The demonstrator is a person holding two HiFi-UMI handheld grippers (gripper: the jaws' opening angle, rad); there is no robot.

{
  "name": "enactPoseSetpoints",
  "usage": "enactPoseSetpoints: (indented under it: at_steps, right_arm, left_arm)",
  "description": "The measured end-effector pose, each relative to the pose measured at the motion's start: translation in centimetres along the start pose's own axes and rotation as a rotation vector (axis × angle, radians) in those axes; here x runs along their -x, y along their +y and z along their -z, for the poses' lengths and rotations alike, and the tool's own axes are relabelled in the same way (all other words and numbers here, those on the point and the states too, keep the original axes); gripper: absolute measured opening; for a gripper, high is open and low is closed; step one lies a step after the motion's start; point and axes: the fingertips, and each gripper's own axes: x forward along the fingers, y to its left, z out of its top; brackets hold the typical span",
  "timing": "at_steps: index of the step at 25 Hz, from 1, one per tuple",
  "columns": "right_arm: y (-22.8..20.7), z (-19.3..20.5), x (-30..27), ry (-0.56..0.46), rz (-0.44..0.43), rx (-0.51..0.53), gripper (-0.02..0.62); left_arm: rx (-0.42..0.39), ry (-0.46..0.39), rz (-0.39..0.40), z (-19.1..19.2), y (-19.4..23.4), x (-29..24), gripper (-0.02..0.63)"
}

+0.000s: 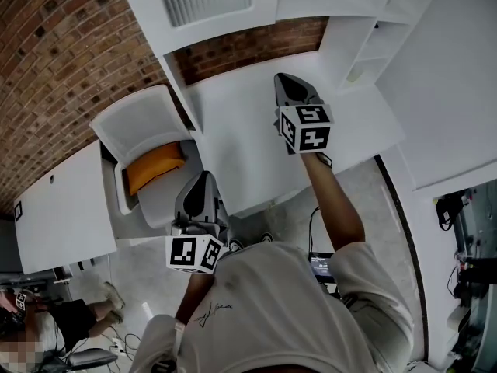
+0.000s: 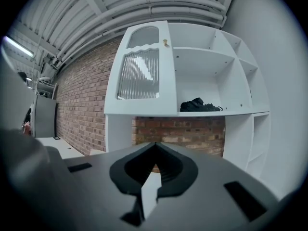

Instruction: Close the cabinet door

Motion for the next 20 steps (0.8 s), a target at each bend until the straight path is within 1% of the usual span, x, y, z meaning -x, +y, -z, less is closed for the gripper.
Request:
enactPoseSetpoints:
  at_steps: [10, 20]
  right_arm:
    - [2.0, 1.8, 3.9, 0.033, -0.005, -0.001, 0.023]
    - [3.6, 3.7, 7.2, 0.067, -0.011, -0.009, 0.023]
  left_arm:
    - [0.009, 0.002, 0.024, -0.1, -0.2, 1.6, 0.017]
    - [0.019, 0.006, 0.03, 0.2, 0.0, 3.1, 0.017]
